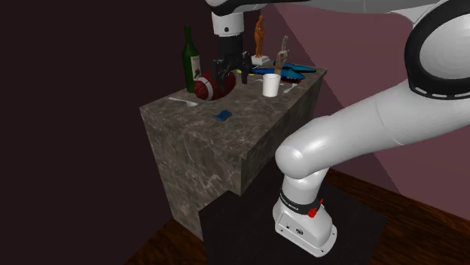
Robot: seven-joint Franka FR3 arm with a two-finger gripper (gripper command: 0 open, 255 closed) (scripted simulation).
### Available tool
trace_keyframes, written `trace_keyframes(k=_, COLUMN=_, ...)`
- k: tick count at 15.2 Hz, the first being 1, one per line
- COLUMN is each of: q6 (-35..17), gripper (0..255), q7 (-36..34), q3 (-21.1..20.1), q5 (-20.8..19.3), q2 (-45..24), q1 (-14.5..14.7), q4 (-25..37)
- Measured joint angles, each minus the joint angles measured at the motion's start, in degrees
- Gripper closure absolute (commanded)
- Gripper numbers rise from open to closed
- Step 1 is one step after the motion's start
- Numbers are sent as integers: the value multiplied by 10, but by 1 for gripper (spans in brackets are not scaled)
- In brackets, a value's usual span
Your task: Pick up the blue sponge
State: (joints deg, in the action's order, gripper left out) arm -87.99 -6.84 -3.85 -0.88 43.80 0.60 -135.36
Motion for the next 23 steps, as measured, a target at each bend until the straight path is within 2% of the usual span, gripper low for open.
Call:
trace_keyframes(k=2, q6=-10, gripper=0, q7=-13, q3=-2, q5=4, q2=-5, q1=-5, q4=-5)
trace_keyframes(k=4, q6=-41, gripper=0, q7=-62, q3=-12, q5=17, q2=-22, q1=-20, q4=-18)
trace_keyframes(k=14, q6=-241, gripper=0, q7=-332, q3=-53, q5=74, q2=-159, q1=-108, q4=-62)
trace_keyframes(k=22, q6=-316, gripper=0, q7=-351, q3=-60, q5=79, q2=-194, q1=-113, q4=-99)
trace_keyframes(k=23, q6=-318, gripper=255, q7=-351, q3=-61, q5=79, q2=-195, q1=-113, q4=-101)
